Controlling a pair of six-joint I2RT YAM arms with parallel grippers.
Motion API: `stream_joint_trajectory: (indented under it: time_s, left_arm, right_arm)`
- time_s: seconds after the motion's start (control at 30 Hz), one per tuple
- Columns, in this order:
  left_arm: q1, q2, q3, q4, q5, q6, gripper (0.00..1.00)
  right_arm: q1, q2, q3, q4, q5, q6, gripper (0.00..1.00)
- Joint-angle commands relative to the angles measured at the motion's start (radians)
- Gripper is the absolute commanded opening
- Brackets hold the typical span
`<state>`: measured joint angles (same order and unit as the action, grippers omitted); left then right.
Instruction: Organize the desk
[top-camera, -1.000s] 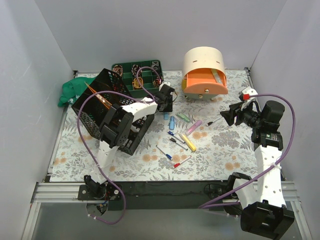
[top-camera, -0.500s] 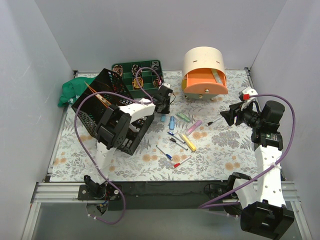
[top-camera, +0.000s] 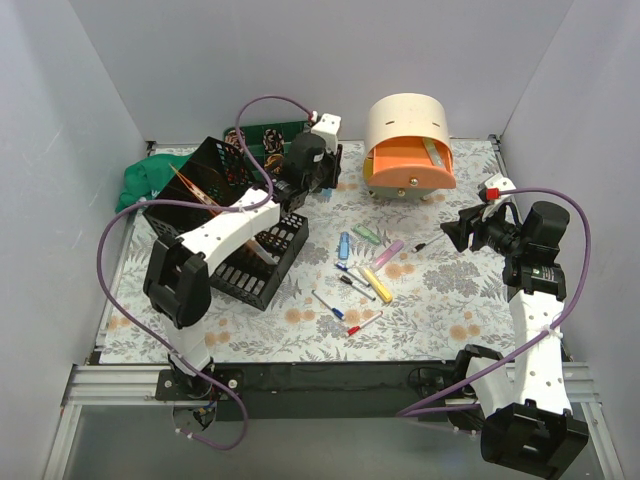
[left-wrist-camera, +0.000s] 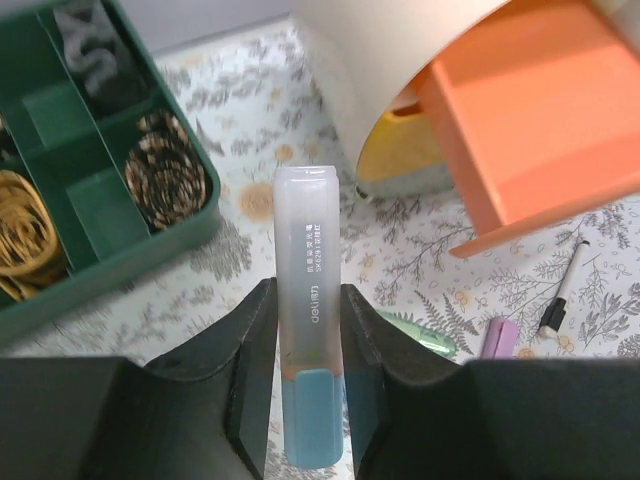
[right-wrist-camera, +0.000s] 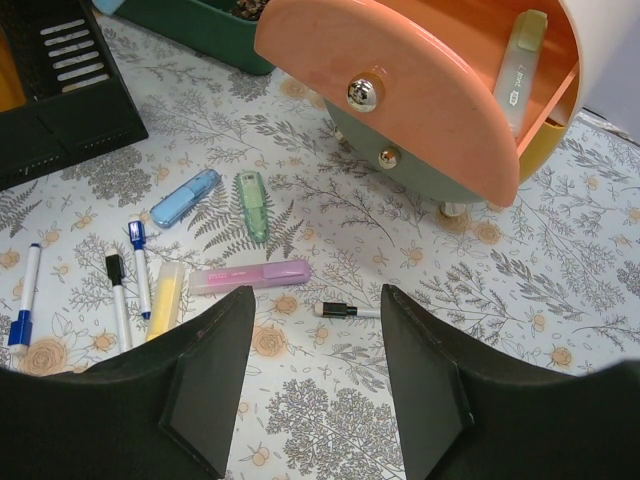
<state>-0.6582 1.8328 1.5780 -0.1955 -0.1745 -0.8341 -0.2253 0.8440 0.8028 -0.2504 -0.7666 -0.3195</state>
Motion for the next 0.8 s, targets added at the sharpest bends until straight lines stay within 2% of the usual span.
stream_joint_trajectory:
  time_s: [0.0,0.17,0.2,0.53,0.7,0.77]
  left_arm:
    - [-0.004,-0.078,0.043,0.07,0.105,0.182,0.0]
    - [-0.011,-0.035,0.169,0.094,0.283,0.305,0.0]
    - [-0.009,-0.021,0.189,0.096,0.355,0.341,0.0]
    - [-0.014,0.272,0.533,0.129,0.665,0.448,0.0]
    - [-0.014,0.347,0.533,0.324,0.704,0.44,0.01]
    - [-0.015,0.371,0.559,0.355,0.71,0.411,0.02]
  right_arm:
    - [-0.006,-0.002,-0.002,0.046,-0.01,-0.001,0.62]
    - [-0.009,-0.002,-0.002,0.045,-0.005,-0.003,0.62]
    - [-0.008,-0.002,-0.002,0.045,-0.005,-0.003,0.62]
    - [-0.012,0.001,-0.002,0.045,-0.008,-0.003,0.62]
    - [-0.013,0.001,-0.001,0.045,-0.007,-0.006,0.62]
    - [-0.012,0.003,-0.001,0.045,-0.007,-0.007,0.62]
